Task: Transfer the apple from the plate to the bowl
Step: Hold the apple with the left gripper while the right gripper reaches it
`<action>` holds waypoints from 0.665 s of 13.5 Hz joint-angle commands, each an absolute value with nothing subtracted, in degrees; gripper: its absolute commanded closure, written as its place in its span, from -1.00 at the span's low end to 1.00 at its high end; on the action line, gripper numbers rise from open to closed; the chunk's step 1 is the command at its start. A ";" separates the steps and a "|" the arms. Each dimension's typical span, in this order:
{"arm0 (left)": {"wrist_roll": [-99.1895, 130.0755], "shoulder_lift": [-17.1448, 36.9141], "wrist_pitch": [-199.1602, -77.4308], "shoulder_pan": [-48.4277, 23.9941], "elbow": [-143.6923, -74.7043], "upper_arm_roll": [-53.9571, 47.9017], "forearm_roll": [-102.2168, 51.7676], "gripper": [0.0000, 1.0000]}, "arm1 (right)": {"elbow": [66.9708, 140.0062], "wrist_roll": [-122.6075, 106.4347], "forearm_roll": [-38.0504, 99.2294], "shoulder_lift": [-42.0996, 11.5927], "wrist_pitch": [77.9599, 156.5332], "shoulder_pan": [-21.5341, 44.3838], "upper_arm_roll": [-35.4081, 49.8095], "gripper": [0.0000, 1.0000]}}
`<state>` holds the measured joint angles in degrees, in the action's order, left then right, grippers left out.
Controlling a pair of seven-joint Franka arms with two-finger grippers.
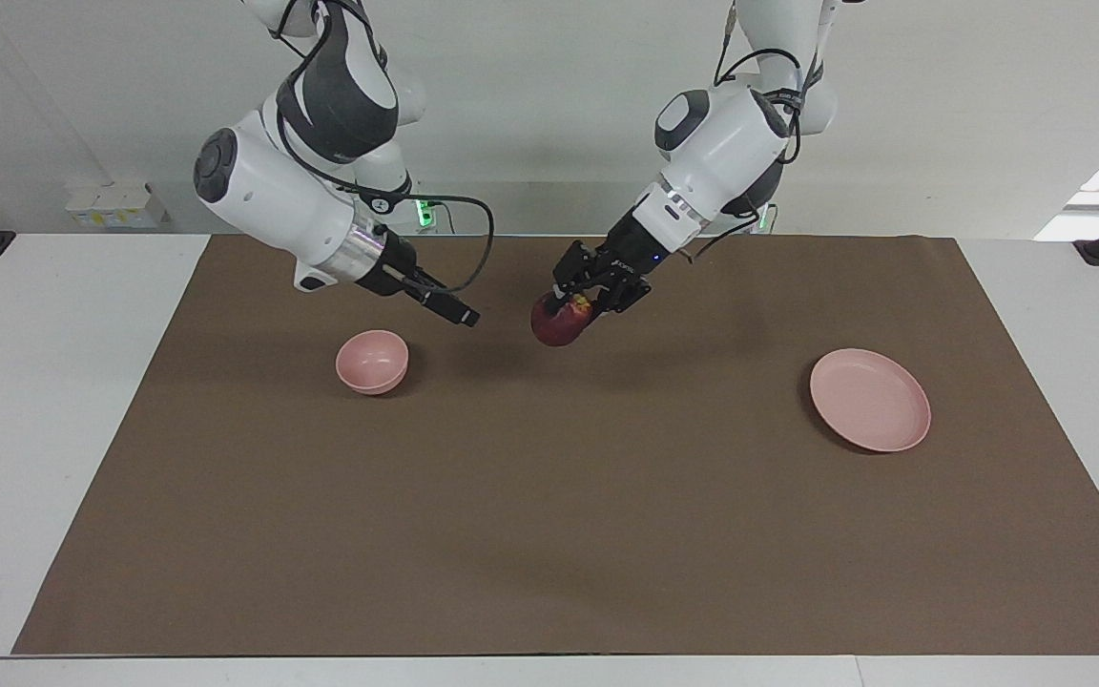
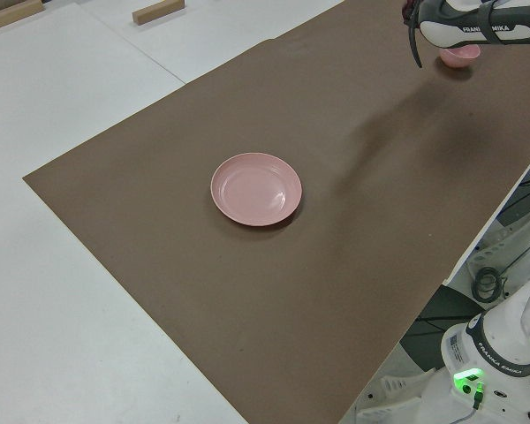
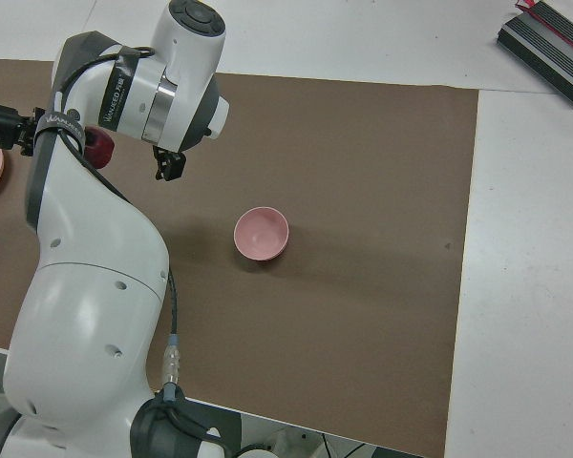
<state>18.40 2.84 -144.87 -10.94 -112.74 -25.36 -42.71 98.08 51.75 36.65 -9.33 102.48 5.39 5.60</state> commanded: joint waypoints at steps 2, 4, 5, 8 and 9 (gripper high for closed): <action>19.07 1.32 -144.84 -11.87 -113.82 -24.61 -43.77 1.00 | 98.00 61.32 43.30 -11.24 107.83 8.08 5.62 -1.00; 19.60 1.23 -144.76 -12.13 -113.82 -24.61 -43.77 1.00 | 98.00 63.19 44.82 -12.04 111.17 9.57 5.62 -1.00; 19.86 1.23 -144.67 -12.13 -113.82 -24.61 -43.77 1.00 | 98.00 64.67 45.26 -12.13 112.23 10.19 5.62 -1.00; 19.86 1.41 -144.67 -12.22 -113.82 -24.61 -43.77 1.00 | 98.09 68.11 47.11 -12.13 115.92 13.09 5.54 -1.00; 19.86 1.49 -144.75 -12.22 -113.82 -24.61 -43.77 1.00 | 98.00 69.51 47.02 -12.13 116.80 13.70 5.62 -1.00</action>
<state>19.34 2.83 -144.85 -11.40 -112.83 -25.31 -42.71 98.05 67.12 45.53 -12.05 114.74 12.52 5.60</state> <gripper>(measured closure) 0.348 0.000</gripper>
